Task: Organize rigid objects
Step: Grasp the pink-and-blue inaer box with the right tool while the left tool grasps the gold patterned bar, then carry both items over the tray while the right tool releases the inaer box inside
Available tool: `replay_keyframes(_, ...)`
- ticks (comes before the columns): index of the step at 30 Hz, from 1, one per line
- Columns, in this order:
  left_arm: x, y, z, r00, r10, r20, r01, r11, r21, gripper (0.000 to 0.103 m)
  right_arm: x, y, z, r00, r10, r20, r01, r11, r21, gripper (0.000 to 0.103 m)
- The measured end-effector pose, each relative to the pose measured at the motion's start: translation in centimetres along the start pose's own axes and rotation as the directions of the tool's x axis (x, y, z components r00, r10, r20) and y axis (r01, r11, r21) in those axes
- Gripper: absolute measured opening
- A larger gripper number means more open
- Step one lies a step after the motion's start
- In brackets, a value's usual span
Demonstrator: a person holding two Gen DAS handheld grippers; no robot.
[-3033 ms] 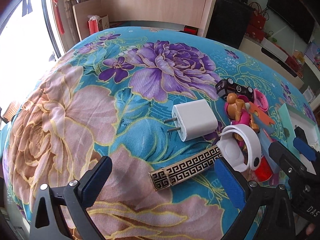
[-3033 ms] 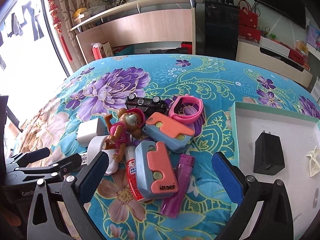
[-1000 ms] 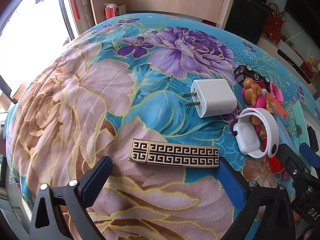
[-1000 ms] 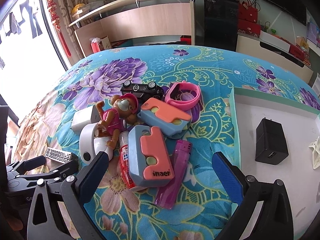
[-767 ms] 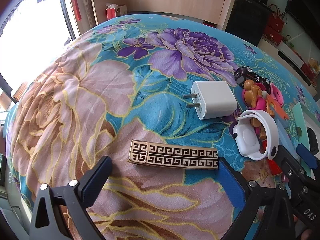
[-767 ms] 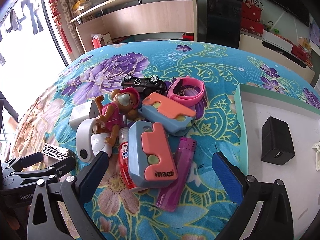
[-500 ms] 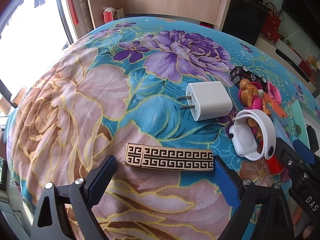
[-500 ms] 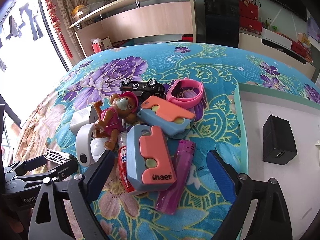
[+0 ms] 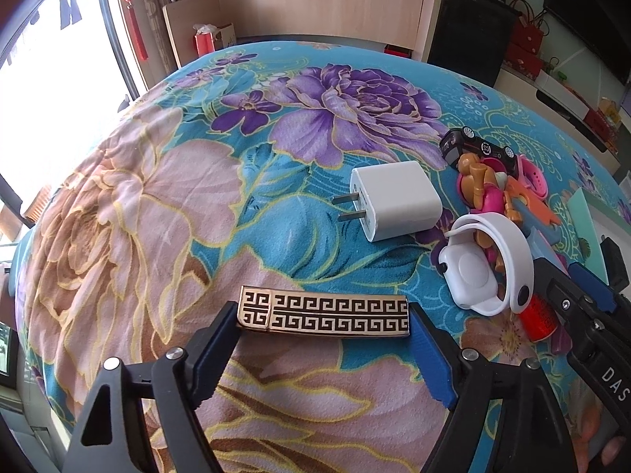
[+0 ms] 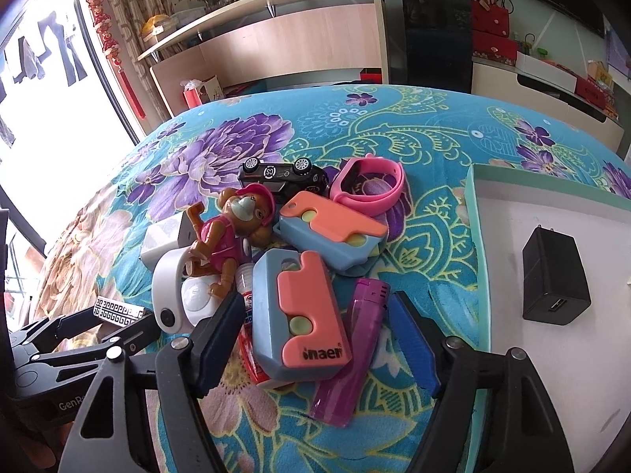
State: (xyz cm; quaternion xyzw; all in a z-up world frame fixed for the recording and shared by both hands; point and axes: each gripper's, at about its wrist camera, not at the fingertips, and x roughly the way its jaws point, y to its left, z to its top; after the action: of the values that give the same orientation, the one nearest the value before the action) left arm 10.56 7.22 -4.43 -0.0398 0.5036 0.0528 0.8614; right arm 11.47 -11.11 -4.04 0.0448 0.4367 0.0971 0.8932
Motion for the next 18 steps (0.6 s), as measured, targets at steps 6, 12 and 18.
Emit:
replay_keyframes(6,0.0,0.0,0.0,1.000,0.000,0.002,0.000,1.000,0.001,0.084,-0.2,-0.5,0.2,1.000,0.004,0.010,-0.004,1.000,0.024,0.065)
replay_keyframes(12,0.0,0.0,0.0,1.000,0.001,0.002,-0.001,1.000,0.002,0.084,-0.4,-1.0,0.2,1.000,0.000,0.010,0.000,0.999,0.033,0.053)
replay_keyframes(18,0.1,0.0,0.0,1.000,0.001,0.002,-0.001,1.000,0.002,0.084,-0.6,-1.7,0.2,1.000,-0.006,0.011,0.005,0.999,0.048,0.044)
